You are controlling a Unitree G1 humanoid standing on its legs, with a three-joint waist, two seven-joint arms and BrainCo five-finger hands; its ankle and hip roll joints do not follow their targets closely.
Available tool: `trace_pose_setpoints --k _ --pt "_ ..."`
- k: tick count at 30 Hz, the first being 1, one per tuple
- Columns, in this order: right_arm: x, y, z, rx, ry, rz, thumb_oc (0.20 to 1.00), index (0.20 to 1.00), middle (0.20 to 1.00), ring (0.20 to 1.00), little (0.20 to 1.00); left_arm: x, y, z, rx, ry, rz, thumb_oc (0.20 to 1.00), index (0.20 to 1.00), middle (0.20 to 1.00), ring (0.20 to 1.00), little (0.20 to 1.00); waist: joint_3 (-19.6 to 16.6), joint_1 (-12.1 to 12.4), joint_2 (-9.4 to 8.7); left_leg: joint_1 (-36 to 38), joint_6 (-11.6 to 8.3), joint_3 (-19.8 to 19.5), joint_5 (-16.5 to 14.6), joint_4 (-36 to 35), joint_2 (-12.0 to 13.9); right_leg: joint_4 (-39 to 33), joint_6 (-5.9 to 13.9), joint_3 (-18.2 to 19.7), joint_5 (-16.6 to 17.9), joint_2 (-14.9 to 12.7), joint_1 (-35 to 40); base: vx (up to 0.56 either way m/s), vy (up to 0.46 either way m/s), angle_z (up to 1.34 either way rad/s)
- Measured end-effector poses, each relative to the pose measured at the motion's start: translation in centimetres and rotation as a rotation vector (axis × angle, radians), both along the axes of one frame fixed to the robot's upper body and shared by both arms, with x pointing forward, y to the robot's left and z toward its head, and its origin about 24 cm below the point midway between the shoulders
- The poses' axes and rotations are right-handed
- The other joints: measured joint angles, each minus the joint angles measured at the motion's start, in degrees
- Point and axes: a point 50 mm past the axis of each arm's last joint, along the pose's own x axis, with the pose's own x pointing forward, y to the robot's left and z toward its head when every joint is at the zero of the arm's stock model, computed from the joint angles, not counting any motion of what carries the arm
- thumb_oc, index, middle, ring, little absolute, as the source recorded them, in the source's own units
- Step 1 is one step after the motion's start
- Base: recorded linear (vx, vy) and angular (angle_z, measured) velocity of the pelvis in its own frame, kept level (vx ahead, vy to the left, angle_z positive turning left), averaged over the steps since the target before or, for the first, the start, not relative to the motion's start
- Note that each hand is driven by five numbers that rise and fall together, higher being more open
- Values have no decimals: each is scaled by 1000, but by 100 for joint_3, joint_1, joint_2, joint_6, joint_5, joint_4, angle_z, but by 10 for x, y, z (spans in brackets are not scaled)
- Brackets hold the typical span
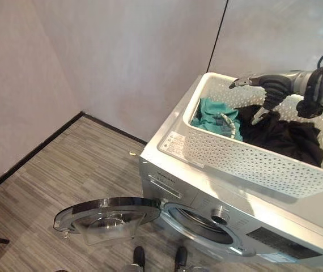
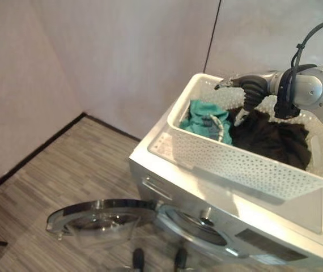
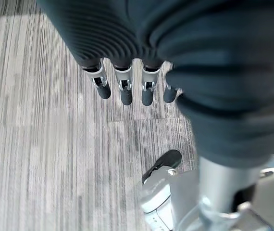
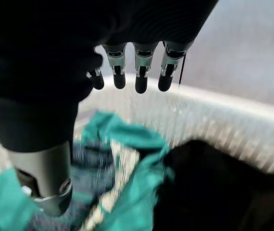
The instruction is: Grab the laundry basket,head to the washer,open it,put in the laundry and shut it.
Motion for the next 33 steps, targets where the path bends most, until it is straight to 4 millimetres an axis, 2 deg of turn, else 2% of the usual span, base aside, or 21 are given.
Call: trace_pose_setpoints --k 2,4,7,10,12,16,20,23,30,32,33 --pt "6 5 -11 7 27 1 1000 1000 1000 1000 1000 6 0 1 2 -16 -2 1000 1000 1000 1000 1000 89 13 -1 -16 -57 21 40 -12 15 -20 -5 23 15 23 -43 6 8 -7" --pt "6 12 -14 0 39 21 1000 1000 1000 1000 1000 10 -2 1 -1 -29 10 1000 1000 1000 1000 1000 90 38 -15 -62 -82 21 57 -45 19 -15 1 21 23 34 -106 0 0 0" --pt "1 27 -18 11 37 82 1000 1000 1000 1000 1000 20 2 4 13 -63 22 1000 1000 1000 1000 1000 149 77 -131 -70 48 -21 150 -92 25 2 -21 -13 -8 59 -118 15 -5 7" --pt "4 18 -35 141 -12 51 1000 1000 1000 1000 1000 24 0 5 12 -83 15 1000 1000 1000 1000 1000 167 152 -118 -75 91 -37 105 -93 -15 4 -30 -21 -19 25 -116 9 -1 2" --pt "9 18 -46 137 -38 41 1000 1000 1000 1000 1000 29 -2 6 14 -100 16 1000 1000 1000 1000 1000 209 143 -87 -82 93 -42 84 -112 -26 3 -32 -31 -16 14 -123 0 0 0" --pt "15 24 -45 90 -96 42 1000 1000 1000 1000 1000 37 -3 8 30 -119 16 1000 1000 1000 1000 1000 261 162 -125 -86 84 -62 93 -123 -12 2 -31 -56 -18 29 -122 0 0 0" --pt "18 32 -38 -69 -134 61 1000 1000 1000 1000 1000 40 -2 9 39 -126 17 1000 1000 1000 1000 1000 301 160 -191 -78 59 -69 111 -172 -7 1 -28 -70 -20 35 -131 0 0 0" --pt "18 35 -38 -125 -128 67 1000 1000 1000 1000 1000 43 1 10 46 -129 17 1000 1000 1000 1000 1000 334 160 -249 -89 59 -69 112 -171 -8 2 -28 -69 -21 35 -145 0 0 0" --pt "29 42 -47 -115 -91 45 1000 1000 1000 1000 1000 45 1 11 50 -130 14 1000 1000 1000 1000 1000 332 137 -258 -101 62 -35 112 -172 -13 2 -34 -26 -16 34 -182 1 3 -3" --pt "32 49 -45 -119 -82 36 1000 1000 1000 1000 1000 48 1 11 53 -129 15 1000 1000 1000 1000 1000 330 125 -259 -96 61 -23 111 -172 -9 1 -36 -13 -12 39 -183 5 3 -2" --pt "32 49 -45 -126 -82 30 884 884 884 884 884 49 1 11 52 -132 15 1000 1000 1000 1000 1000 326 129 -262 -94 61 -23 112 -172 -6 1 -36 -12 -11 41 -181 0 0 0"
